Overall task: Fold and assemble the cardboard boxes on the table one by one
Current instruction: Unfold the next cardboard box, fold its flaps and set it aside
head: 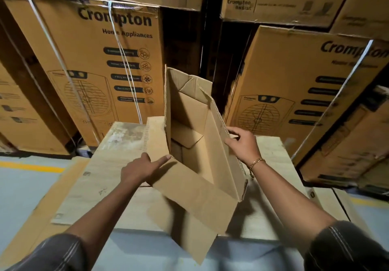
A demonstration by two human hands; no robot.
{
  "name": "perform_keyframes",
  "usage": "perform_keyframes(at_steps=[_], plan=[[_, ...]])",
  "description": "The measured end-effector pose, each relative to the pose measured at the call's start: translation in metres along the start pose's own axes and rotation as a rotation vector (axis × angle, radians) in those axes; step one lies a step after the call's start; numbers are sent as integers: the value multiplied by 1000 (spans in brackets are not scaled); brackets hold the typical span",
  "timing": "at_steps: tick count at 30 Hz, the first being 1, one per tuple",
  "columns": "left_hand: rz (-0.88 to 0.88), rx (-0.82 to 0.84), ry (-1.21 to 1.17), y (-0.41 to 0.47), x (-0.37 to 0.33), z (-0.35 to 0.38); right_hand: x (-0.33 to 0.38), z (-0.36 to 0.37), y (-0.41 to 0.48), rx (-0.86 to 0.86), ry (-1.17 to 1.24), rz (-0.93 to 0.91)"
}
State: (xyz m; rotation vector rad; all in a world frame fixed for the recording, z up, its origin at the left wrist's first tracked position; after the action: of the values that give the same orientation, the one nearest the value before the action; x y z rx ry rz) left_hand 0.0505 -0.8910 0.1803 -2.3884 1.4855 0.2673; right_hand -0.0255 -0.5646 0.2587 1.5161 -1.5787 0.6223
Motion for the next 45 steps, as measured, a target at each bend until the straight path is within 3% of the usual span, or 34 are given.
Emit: perform_keyframes(at_steps=[5,9,11,16,20,25,28,33,35,37,40,42,45], plan=[[209,-8,289,3,-48,10,-21,-19,-2,-16,111,57],[205,233,208,19,-57,24,-48,-40,0,-67,206,213],[196,324,78,19,-60,30,-62,-55,5,-40,109,227],[81,361,-402,18,-66,26,-116,-80,13,133,-352,293],[53,392,-578,11,-76,3,-135,-85,6,-20,-192,297],[122,344,-780,-23,-101,-47,-146,-76,-16,-140,-2,452],[145,320,-787,-49,-122,-52,-161,-54,-29,-105,27,542],[270,327,-564,-87,-155,-4,-203,-29,-55,196,-233,600],[273,315,-519,-91,-163,18,-212,-35,-56,188,-268,568],[319,348,-471,-97,-175,45,-194,-46,-50,41,-29,550],[447,388,-308,-116,-192,83,-166,-56,-43,-116,769,786],[483,359,-259,-121,-201,103,-152,-65,-42,-145,845,810],[471,376,-264,-116,-207,119,-160,-71,-46,-145,580,764]])
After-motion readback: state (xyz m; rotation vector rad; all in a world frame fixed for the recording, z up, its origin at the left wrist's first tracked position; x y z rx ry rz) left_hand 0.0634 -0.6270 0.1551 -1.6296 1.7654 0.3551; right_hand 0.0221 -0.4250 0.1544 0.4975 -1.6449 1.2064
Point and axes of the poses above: each hand's wrist, its own y-axis towards the middle knuckle, its own z-axis out of the palm, x = y × z, the point moved 6 cm from there along y, towards the middle knuckle, and after that the axes turned 10 degrees about -x, right-handed, at the moved point
